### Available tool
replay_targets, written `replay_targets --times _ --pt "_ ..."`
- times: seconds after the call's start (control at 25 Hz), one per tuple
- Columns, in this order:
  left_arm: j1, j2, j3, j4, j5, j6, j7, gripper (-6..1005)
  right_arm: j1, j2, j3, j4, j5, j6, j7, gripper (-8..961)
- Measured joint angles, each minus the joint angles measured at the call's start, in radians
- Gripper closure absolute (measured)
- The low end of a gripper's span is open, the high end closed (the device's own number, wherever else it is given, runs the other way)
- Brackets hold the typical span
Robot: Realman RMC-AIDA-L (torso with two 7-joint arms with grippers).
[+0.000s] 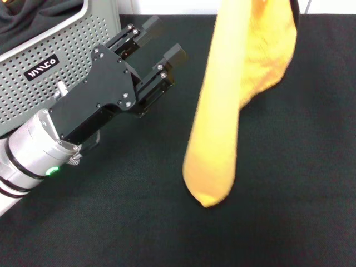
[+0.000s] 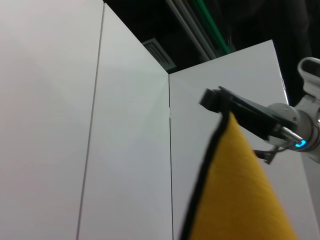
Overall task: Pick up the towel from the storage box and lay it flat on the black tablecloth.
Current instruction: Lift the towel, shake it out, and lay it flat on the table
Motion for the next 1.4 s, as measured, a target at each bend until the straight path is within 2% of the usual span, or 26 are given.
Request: replay_targets --times 0.2,0.44,0.56,0.68,0.96,1.08,1.24,1.4 --pt "0.001 0.001 0.000 0.005 -0.015 -0.001 0.000 451 0.001 -0.005 0.015 -0.026 0.004 -0.058 -0.012 915" --pt "0.001 0.001 0.001 0.024 -0.016 -0.001 -0.006 451 -0.009 0.004 0.076 -0.029 0.068 -0.131 -0.023 914" --pt "-0.001 0.004 0.016 0.041 -0.006 -0.001 -0.015 452 -0.043 0.006 0.088 -0.031 0.137 -0.167 -0.052 914" --pt "0.012 0.007 0.044 0.111 0.030 0.003 -0.071 453 -0.071 0.006 0.092 -0.033 0.188 -0.204 -0.072 914" --pt "0.083 0.039 0.055 0.337 0.119 0.083 -0.254 452 -0.108 0.001 0.149 -0.041 0.236 -0.295 -0.092 913" --pt "0.094 0.051 0.053 0.392 0.118 0.090 -0.312 451 -0.111 0.014 0.196 -0.019 0.254 -0.349 -0.116 912" --pt "0.065 0.068 0.058 0.411 0.128 0.091 -0.369 451 -0.114 0.019 0.212 0.034 0.268 -0.394 -0.169 912" --pt "0.006 0.078 0.061 0.412 0.173 0.090 -0.426 453 -0.103 0.010 0.212 0.108 0.281 -0.417 -0.220 911"
